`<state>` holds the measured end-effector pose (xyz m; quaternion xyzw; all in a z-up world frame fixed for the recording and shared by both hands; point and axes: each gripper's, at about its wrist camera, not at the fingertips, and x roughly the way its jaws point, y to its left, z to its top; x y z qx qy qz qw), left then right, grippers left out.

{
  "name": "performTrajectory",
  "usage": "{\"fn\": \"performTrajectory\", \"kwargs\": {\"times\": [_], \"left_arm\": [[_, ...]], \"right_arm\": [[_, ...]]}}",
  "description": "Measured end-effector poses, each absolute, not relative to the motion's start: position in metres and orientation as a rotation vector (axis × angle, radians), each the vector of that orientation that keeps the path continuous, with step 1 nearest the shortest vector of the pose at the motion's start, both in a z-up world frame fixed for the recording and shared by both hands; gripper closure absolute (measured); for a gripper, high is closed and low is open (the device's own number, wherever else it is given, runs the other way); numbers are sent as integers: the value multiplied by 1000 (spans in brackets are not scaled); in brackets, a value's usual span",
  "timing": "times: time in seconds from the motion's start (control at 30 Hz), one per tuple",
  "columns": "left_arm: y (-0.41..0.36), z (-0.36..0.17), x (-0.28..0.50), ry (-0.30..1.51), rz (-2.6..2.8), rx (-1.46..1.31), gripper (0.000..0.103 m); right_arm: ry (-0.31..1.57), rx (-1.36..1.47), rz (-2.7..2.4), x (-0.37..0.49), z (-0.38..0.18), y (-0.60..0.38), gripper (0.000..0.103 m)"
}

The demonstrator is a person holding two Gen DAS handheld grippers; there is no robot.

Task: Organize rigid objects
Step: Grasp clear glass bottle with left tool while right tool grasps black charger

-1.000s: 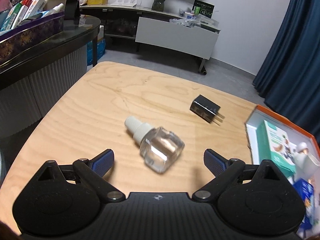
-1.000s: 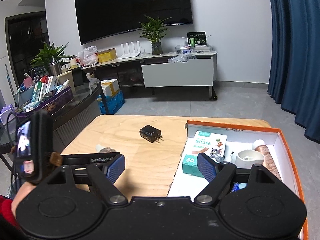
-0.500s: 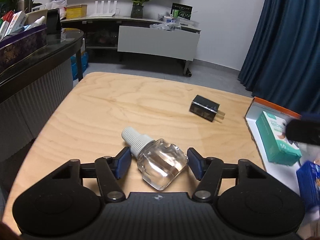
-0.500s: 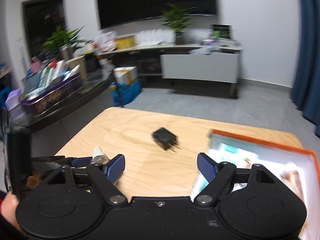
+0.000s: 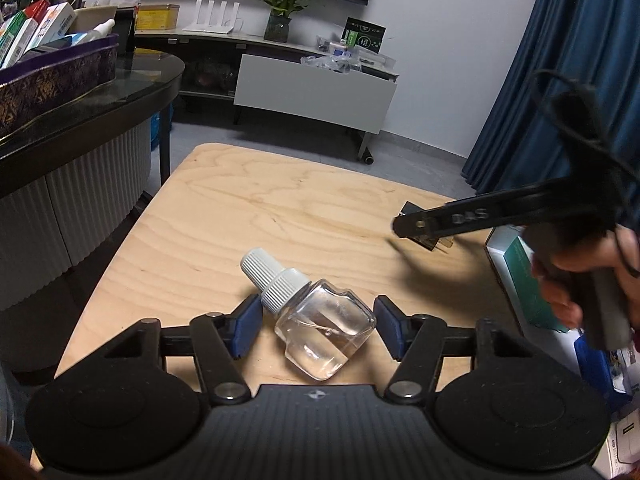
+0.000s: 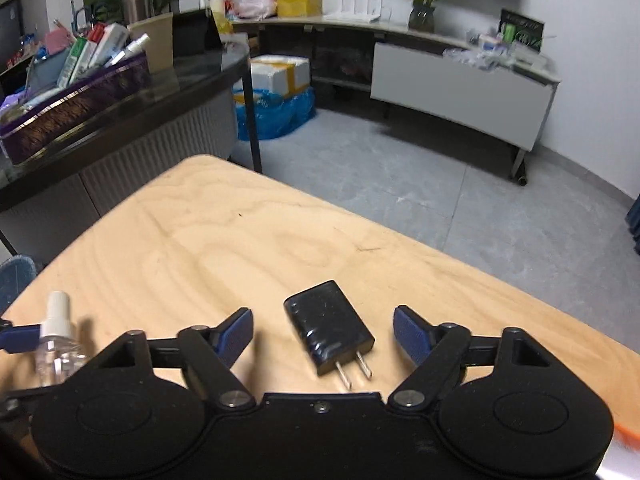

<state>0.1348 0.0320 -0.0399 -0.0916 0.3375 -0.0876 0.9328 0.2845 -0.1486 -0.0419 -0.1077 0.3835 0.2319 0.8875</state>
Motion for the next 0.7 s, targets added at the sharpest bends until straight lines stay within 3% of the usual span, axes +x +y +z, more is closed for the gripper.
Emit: {"fn": "performTrajectory", "kwargs": {"times": [0.17, 0.33, 0.4, 0.53, 0.63, 0.7], "left_arm": [[35, -40, 137, 690, -177, -209, 41], [32, -33, 131, 674, -177, -204, 43], [30, -27, 128, 665, -185, -198, 67], [24, -29, 124, 689, -185, -176, 68], [31, -34, 114, 694, -176, -208, 63], [32, -33, 103, 686, -164, -188, 39]], "right_arm": [[817, -185, 516, 285, -47, -150, 59], [785, -186, 481, 258, -42, -148, 59], [772, -142, 472, 245, -35, -153, 59], [770, -100, 449, 216, -19, -165, 59], [753, -110, 447, 186, -12, -171, 59], [734, -104, 447, 167, -9, -177, 59]]}}
